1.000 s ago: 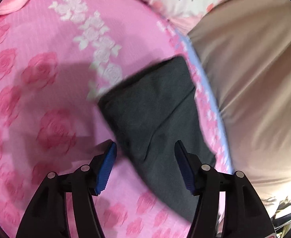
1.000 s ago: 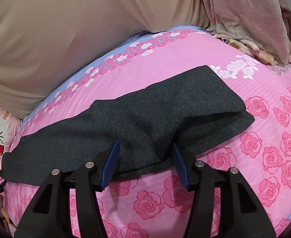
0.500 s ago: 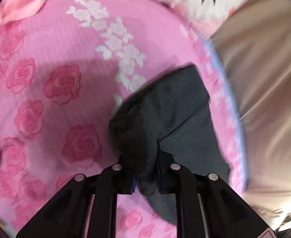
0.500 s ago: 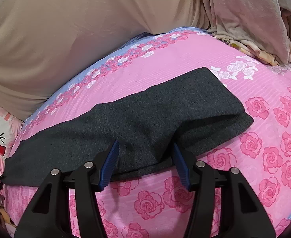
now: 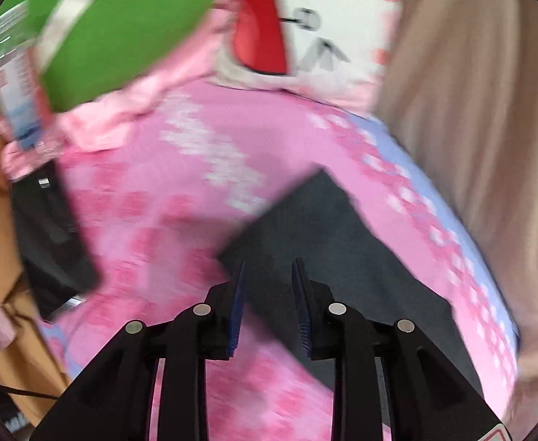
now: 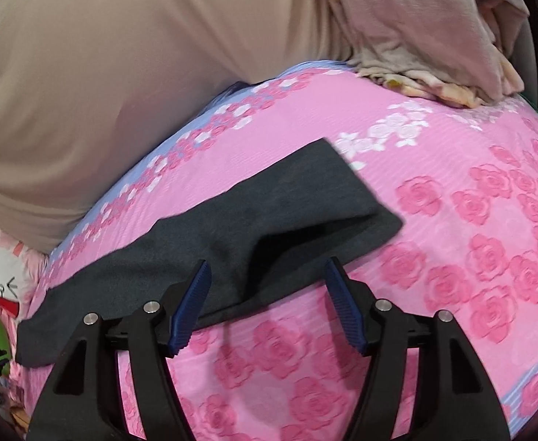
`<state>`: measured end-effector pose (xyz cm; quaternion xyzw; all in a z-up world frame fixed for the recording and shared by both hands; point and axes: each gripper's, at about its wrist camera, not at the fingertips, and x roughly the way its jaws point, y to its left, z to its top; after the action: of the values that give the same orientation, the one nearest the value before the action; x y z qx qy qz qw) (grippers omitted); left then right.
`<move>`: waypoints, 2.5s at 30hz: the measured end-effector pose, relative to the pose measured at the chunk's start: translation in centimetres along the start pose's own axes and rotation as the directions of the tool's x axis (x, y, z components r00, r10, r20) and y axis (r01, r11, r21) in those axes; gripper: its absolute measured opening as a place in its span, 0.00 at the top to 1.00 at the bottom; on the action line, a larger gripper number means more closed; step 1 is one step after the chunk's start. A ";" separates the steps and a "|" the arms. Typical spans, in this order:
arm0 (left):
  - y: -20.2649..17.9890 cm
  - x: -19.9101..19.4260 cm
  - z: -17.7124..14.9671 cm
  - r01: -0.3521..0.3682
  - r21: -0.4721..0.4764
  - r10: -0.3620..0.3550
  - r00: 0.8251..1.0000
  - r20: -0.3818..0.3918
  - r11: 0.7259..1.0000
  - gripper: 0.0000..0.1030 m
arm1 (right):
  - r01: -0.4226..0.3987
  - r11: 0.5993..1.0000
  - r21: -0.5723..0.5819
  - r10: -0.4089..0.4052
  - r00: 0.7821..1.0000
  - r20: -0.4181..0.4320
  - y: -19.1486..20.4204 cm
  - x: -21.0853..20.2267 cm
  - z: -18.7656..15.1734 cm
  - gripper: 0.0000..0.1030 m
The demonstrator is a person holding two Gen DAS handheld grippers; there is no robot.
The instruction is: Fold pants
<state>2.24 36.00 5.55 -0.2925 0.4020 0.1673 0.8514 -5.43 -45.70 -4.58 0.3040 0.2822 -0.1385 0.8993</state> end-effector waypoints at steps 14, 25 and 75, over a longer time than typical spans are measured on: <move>-11.2 9.6 -5.7 -0.051 0.208 0.089 0.980 -0.178 0.977 0.73 | 0.123 0.975 -0.183 -0.146 0.982 -0.117 -0.9 3.0 1.7 0.96; -10.9 9.5 -6.2 -0.032 0.207 0.067 0.984 -0.163 0.978 0.63 | 0.211 0.974 -0.079 -0.217 0.973 -0.077 -6.4 -0.8 2.6 0.66; -12.4 6.9 -8.2 0.034 0.249 -0.016 0.997 -0.076 0.968 0.40 | -0.131 0.531 -0.837 -0.114 0.968 -0.224 17.2 12.3 -0.9 0.70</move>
<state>8.15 21.56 0.52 -0.1937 0.4472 0.0937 0.8682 11.25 -32.68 -4.37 -0.1534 0.4239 0.0597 0.8906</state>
